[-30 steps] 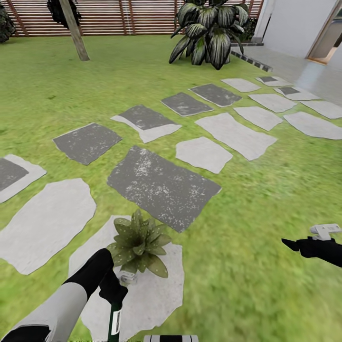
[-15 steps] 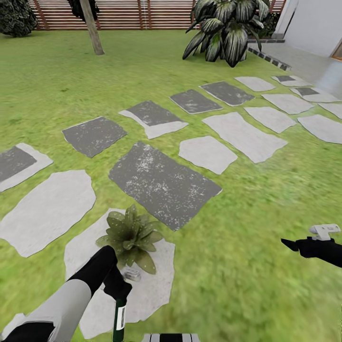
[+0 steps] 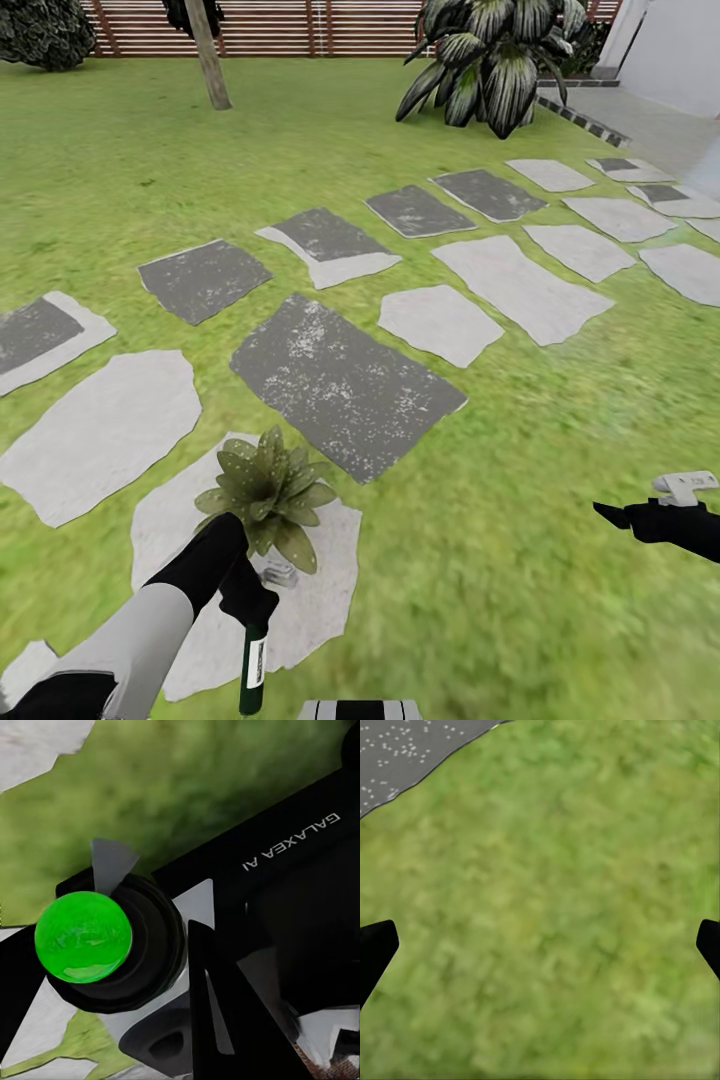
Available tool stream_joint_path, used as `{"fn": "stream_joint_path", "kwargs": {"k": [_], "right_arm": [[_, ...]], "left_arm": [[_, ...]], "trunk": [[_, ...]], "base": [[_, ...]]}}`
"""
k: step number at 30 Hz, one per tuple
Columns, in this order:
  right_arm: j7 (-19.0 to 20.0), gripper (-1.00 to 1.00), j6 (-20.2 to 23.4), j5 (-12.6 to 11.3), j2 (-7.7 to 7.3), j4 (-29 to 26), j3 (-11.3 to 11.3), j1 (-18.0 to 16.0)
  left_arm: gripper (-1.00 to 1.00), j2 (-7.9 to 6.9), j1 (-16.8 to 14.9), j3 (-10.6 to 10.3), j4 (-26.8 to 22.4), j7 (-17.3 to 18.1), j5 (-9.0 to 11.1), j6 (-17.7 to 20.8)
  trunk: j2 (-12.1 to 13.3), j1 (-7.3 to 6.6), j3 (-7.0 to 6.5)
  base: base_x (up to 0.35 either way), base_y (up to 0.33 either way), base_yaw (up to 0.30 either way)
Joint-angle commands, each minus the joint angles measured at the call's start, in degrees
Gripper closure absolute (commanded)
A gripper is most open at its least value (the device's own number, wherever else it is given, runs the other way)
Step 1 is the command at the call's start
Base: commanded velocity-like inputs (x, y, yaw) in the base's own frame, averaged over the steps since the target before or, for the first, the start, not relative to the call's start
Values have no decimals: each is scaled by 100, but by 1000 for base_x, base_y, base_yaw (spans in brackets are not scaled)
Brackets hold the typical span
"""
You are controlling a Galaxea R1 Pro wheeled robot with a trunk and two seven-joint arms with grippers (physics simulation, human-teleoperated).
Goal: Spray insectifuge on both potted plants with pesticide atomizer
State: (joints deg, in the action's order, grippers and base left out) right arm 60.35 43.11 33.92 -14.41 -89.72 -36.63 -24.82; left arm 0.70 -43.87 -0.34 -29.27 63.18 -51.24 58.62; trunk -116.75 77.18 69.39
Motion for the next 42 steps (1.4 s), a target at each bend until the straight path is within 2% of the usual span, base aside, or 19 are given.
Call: {"fn": "stream_joint_path", "kwargs": {"k": [1, 19, 25, 34, 42], "right_arm": [[56, -100, 22, 48, 0, -5, -4, -6], [56, -100, 22, 54, 1, -2, 2, -6], [58, -100, 22, 42, 2, -4, -7, -6], [57, -100, 22, 36, -9, -11, -12, -6], [62, -100, 22, 36, -4, -8, -3, -6]], "left_arm": [[100, 2, -32, -2, -9, 54, -51, 35], [100, 15, -255, 6, -9, 54, -49, 44], [100, 97, -299, 8, -9, 54, -51, 45], [100, 116, -299, 33, -1, 54, -52, 45], [100, 72, -280, 59, 0, 54, -52, 39]], "trunk": [[-2, -1, 8], [-2, -1, 65], [-2, -1, 64], [-2, -1, 0], [-2, -1, -64]], "base": [[0, -4, 49], [4, -8, 66], [35, -91, 1], [2, -11, 0], [0, 0, 0]]}}
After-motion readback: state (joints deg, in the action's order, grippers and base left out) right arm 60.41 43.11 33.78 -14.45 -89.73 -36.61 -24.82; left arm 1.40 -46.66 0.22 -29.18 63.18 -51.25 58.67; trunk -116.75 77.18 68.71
